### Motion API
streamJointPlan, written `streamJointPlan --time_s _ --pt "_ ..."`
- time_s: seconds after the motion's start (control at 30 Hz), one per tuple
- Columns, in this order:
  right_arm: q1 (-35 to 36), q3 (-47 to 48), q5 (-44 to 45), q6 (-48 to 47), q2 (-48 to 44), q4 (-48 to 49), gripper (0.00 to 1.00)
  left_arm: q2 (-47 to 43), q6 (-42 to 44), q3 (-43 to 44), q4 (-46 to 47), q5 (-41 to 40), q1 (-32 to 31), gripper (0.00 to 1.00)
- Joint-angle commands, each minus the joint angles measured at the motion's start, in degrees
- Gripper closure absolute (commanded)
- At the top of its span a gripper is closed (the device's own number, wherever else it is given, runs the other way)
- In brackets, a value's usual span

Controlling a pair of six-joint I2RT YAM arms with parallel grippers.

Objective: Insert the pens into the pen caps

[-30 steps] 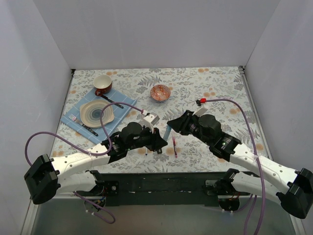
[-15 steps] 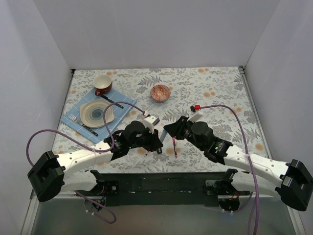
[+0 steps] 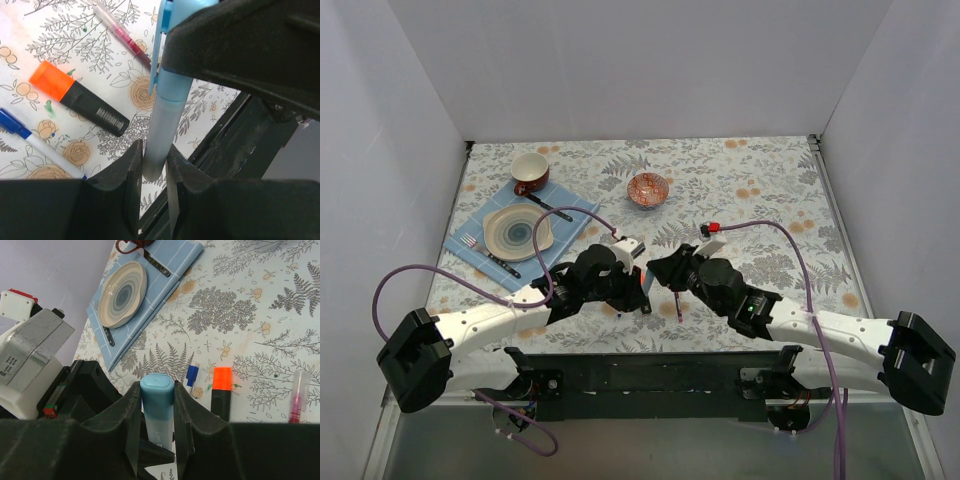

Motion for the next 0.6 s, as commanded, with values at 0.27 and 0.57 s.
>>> streamJointPlan --time_s 0.27,0.57 --pt "11.5 -0.9 -18.2 4.1 4.6 -13.5 0.99 -2.3 -3.3 10.0 20.5 -13.4 8.6 1.00" --pt "14.2 -0.1 -19.6 5.8 7.7 -11.3 0.99 -2.3 -1.9 12.5 19.8 -16.3 9.9 1.00"
